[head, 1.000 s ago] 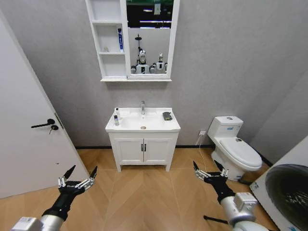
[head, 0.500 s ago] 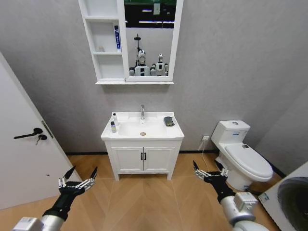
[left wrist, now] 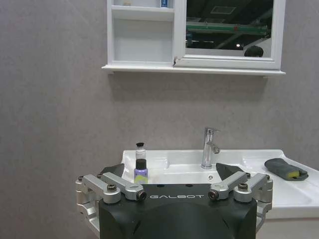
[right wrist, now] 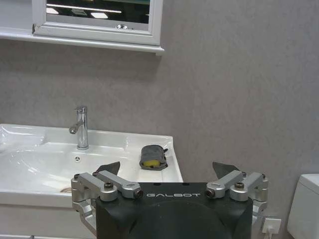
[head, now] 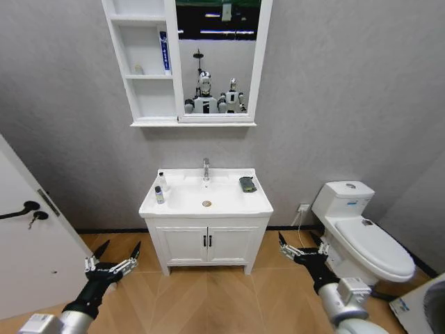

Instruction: Move facial cleanser and shampoo from washbasin to cabinet, then wipe washbasin with towel.

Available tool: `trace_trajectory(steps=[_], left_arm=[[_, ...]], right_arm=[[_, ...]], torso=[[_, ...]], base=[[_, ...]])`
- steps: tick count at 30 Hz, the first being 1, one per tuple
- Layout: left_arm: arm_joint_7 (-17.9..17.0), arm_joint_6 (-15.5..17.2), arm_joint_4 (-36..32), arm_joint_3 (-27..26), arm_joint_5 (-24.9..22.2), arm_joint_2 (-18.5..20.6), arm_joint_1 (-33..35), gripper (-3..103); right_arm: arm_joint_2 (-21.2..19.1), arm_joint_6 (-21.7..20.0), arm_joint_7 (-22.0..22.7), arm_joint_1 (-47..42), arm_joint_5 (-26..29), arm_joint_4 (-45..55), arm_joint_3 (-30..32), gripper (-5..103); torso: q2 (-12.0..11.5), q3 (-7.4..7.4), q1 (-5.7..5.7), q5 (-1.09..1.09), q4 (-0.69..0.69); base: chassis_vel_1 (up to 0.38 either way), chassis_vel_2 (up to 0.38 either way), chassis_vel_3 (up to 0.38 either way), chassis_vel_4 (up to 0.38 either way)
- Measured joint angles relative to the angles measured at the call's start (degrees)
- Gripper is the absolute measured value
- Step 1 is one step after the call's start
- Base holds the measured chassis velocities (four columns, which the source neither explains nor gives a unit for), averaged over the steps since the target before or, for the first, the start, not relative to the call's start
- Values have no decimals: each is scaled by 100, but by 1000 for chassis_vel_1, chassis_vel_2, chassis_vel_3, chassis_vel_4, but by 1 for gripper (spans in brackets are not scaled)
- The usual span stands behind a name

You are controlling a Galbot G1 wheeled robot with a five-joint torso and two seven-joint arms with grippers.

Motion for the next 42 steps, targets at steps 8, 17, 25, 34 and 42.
trace_trajectory(steps=[8, 17, 25, 34, 42], left_arm=[[9, -29, 3, -9, 0, -4, 2, 100], [24, -40, 0, -2, 7, -17, 11, 100], [-17, -46, 48, 11, 26, -31, -26, 100], [-81, -47, 328, 105, 229, 1, -266, 100], [-99, -62, 809, 233, 387, 138, -612, 100]], right_arm=[[6, 0, -10, 15, -3, 1, -11, 100], [6, 39, -11, -16, -3, 0, -3, 100], [-35, 134, 88, 89, -8, 0, -54, 100], [-86, 1, 105, 341, -7, 1, -75, 100], [-205, -236, 191, 678, -11, 1, -65, 100]], torso=[[1, -1, -1, -2, 0], [0, -1, 0, 1, 0], [-2, 2, 6, 2, 1], [2, -1, -4, 0, 1], [1, -1, -2, 1, 1]], base=[[-196, 201, 198, -206], [-195, 191, 200, -200], [-179, 168, 172, -164], [-25, 19, 17, -2], [6, -5, -5, 3]])
